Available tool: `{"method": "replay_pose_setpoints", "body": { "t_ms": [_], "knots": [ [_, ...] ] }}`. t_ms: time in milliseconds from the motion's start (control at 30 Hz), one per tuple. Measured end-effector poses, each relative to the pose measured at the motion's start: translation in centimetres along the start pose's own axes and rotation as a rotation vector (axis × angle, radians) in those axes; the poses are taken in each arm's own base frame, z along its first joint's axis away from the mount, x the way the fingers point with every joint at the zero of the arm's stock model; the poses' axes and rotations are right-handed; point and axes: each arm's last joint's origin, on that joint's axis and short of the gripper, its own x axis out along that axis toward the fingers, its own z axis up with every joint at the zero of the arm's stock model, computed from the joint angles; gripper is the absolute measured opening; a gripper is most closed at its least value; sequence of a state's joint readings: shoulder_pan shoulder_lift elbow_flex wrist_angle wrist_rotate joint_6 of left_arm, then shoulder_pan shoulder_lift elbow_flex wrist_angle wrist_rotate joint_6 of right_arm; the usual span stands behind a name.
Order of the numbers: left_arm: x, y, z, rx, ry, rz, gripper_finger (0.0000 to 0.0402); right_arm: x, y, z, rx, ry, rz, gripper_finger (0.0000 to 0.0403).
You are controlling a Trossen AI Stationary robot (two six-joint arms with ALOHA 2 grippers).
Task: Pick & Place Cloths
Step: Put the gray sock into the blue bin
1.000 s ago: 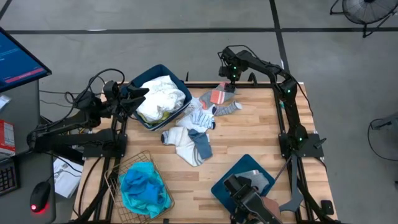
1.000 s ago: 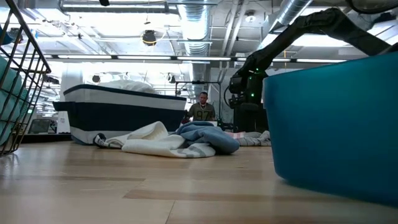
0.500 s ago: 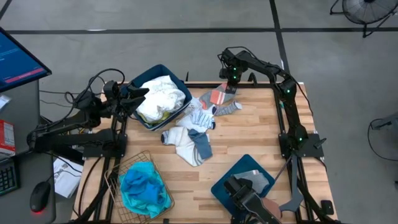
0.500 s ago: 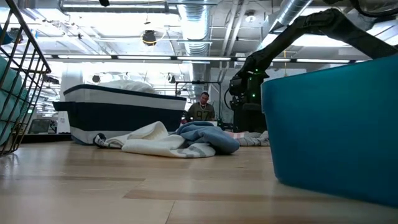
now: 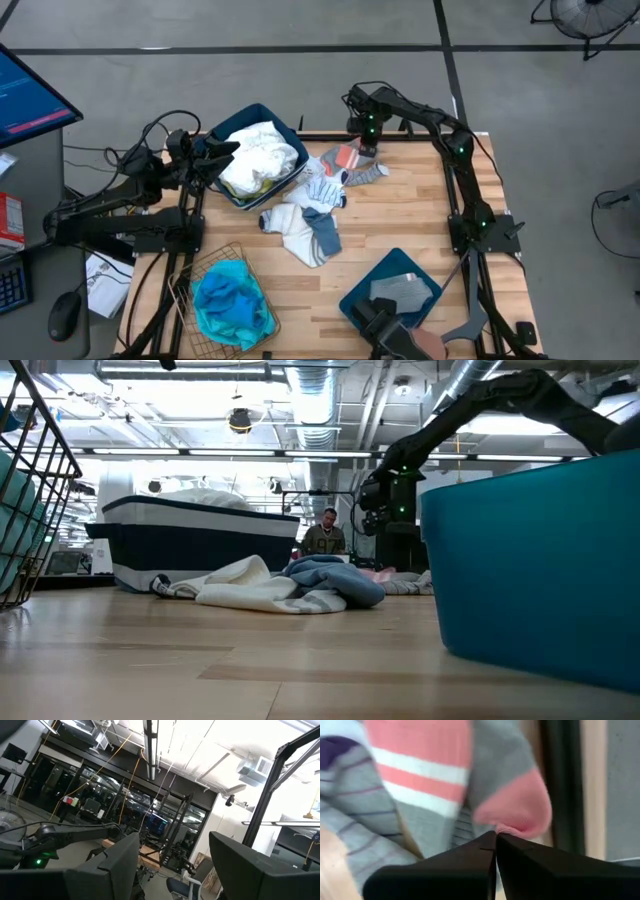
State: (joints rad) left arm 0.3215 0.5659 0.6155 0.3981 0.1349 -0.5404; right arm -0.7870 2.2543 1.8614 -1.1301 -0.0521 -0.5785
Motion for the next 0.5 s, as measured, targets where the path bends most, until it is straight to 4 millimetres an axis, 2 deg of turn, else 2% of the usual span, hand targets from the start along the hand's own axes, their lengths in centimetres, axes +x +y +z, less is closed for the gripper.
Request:
{"method": "replay_pose_setpoints", "body": {
  "t_ms": [233,500],
  "knots": [
    [0.0,0.0,0.0,0.0,0.001,0.0,0.0225,-1.8,2.6,1.3,-0.065,-0.043,-0.019,0.0],
    [0.0,0.0,0.0,0.0,0.001,0.0,0.0225,-6.1,6.8,2.4,-0.108,-0.154,-0.041,0.0]
  ]
}}
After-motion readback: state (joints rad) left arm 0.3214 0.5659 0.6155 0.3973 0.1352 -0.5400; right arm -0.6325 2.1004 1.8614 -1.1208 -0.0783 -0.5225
